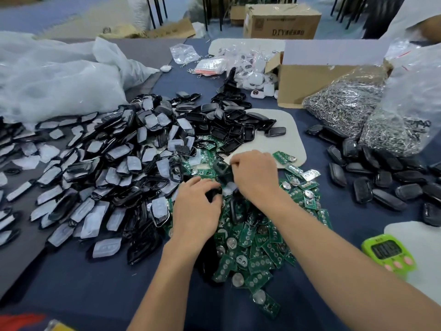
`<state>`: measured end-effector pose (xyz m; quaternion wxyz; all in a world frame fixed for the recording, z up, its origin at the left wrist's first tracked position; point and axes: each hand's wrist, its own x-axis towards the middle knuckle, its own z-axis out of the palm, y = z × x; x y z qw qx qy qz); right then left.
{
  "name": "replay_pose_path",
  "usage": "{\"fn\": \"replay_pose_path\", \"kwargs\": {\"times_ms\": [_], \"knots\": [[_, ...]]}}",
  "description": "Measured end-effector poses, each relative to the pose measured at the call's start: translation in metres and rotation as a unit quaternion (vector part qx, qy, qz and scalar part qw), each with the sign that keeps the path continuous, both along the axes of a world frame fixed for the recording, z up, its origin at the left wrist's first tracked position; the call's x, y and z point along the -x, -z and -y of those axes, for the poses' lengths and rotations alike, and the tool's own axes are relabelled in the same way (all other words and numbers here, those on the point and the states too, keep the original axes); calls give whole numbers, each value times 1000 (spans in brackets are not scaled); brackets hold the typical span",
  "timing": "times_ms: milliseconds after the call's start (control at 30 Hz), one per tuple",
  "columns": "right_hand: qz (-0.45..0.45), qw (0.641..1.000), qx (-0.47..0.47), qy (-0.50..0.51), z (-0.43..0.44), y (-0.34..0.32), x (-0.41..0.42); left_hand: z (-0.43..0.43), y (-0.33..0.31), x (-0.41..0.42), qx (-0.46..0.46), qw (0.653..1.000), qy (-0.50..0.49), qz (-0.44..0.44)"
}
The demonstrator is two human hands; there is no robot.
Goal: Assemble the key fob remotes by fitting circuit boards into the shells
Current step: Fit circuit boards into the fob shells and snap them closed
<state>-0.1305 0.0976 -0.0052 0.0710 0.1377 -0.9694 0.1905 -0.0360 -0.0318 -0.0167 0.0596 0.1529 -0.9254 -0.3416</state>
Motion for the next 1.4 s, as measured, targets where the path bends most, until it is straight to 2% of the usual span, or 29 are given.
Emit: {"fn": "replay_pose_path", "kwargs": {"times_ms": [100,133,167,267,400,533,600,667,733,767,800,867,933,967,1000,1033,1100,1133,1200,1233,1333,1400], "knots": [[26,986,156,62,-21,-3,-10,1,-3,-4,3,1000,-7,18],[35,981,176,74,-28,-4,-13,2,-3,-5,8,1000,-7,24],[49,982,164,79,-35,-4,-14,2,-3,-4,14,1000,-5,26],[123,989,40,64,-48,-3,-14,0,-6,-2,22,999,-11,24],[156,988,-10,20,-54,-7,-11,-5,-6,-1,60,998,-24,5],[122,992,14,40,-56,-5,-15,-6,-5,-4,45,998,-29,-14],[113,985,113,59,-57,-5,-23,-6,-2,-6,14,999,-28,-39],[132,946,288,76,-57,-6,-30,-11,-4,-9,-53,996,-16,-63],[193,862,458,103,-55,-11,-39,-20,-10,-12,-131,989,25,-70],[223,821,513,111,-53,-14,-45,-25,-13,-13,-156,984,47,-69],[241,795,546,108,-52,-17,-51,-29,-15,-12,-167,981,66,-67],[247,783,565,79,-53,-21,-62,-37,-16,-9,-190,975,90,-71],[268,777,568,35,-58,-26,-70,-43,-15,-7,-288,951,79,-77],[276,779,562,26,-64,-28,-72,-43,-16,-6,-373,923,64,-68],[267,796,542,35,-70,-30,-74,-42,-17,-5,-473,878,47,-52],[243,833,493,56,-78,-29,-75,-39,-19,-4,-576,816,37,-28],[194,929,301,87,-92,-28,-81,-33,-23,-4,-719,693,51,28],[193,960,188,82,-95,-28,-86,-29,-25,-4,-749,658,67,45],[224,972,22,71,-92,-25,-97,-23,-27,-4,-768,632,92,56],[230,970,-22,71,-90,-22,-102,-23,-27,-4,-769,628,97,60],[195,978,-50,61,-81,-13,-109,-24,-26,-5,-761,638,100,66],[175,982,-45,63,-81,-10,-110,-24,-27,-6,-769,628,93,69]]}}
